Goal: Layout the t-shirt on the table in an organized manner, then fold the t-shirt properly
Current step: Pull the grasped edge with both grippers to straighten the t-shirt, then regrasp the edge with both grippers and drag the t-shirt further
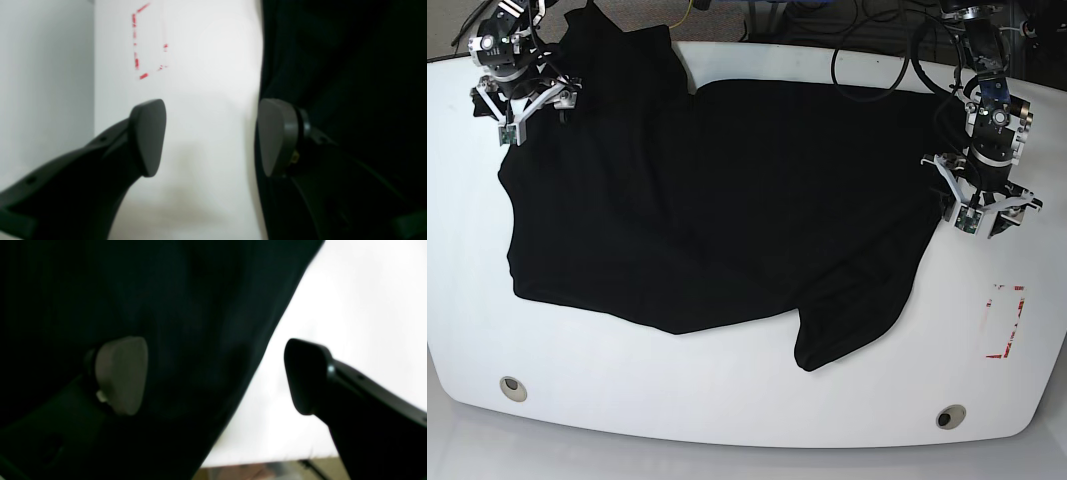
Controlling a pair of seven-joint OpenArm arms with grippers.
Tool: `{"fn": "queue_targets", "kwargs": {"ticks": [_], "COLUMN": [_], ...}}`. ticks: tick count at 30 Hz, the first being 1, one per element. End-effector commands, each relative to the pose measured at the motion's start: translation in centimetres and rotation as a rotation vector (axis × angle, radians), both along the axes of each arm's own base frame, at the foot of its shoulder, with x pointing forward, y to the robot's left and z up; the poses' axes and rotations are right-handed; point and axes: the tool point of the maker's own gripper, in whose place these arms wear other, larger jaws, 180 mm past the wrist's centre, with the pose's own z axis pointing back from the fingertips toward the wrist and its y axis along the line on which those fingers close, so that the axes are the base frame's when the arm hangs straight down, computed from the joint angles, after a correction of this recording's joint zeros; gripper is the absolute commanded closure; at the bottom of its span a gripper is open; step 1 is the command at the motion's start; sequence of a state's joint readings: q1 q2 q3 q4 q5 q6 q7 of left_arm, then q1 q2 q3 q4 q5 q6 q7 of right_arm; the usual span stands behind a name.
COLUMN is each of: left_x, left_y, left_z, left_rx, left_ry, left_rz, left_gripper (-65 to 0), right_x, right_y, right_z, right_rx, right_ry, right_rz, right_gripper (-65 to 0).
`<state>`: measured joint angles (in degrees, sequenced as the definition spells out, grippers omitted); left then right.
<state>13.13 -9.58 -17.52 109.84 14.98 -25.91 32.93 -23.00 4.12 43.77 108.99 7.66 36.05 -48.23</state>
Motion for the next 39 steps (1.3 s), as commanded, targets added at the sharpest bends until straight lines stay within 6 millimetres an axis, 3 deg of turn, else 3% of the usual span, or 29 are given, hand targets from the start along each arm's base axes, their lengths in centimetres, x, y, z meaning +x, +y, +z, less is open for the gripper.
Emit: {"fn": "queue_targets", "kwargs": {"ticks": [1,10,20,22,26,29,35,39], "left_x": [0.1,-0.9,-0.7,-0.4,0.0,0.1,0.0,-0.3], "left_y": [0.2,-0.2,-4.8,-5.6,-6.6,-7.2,-7.6,-7.3], "left_z": [0.8,-0.3,-1.0,-0.7,0.1,-0.4,-1.1,-2.7], "left_rx": [0.009,0.001,-0.086,-0.112,-0.141,-0.161,-0.169,-0.178], "left_ry": [-0.031,0.002,-0.016,-0.054,-0.115,-0.11,-0.092,-0.049], "left_rz": [-0.004,-0.008,-0.089,-0.107,-0.138,-0.14,-0.145,-0.135], "left_gripper": [-40.9,-40.9,-39.7,-36.5,-23.7,-16.3,-13.9,-13.9], "right_x": [0.7,4.6,8.7,9.5,10.6,11.3,11.8,12.0], "right_y": [-1.1,-2.0,0.5,1.2,2.3,2.5,1.5,0.9], "right_z": [1.3,3.1,3.9,4.1,3.5,3.1,1.6,0.4], "right_rx": [-0.047,-0.06,-0.016,-0.008,0.016,0.032,0.06,0.085], "right_ry": [-0.022,-0.1,-0.174,-0.188,-0.185,-0.18,-0.146,-0.116], "right_rz": [0.015,0.024,0.09,0.108,0.138,0.139,0.119,0.109], "right_gripper": [-62.5,-62.5,-61.1,-58.8,-52.4,-50.6,-50.9,-50.6]}}
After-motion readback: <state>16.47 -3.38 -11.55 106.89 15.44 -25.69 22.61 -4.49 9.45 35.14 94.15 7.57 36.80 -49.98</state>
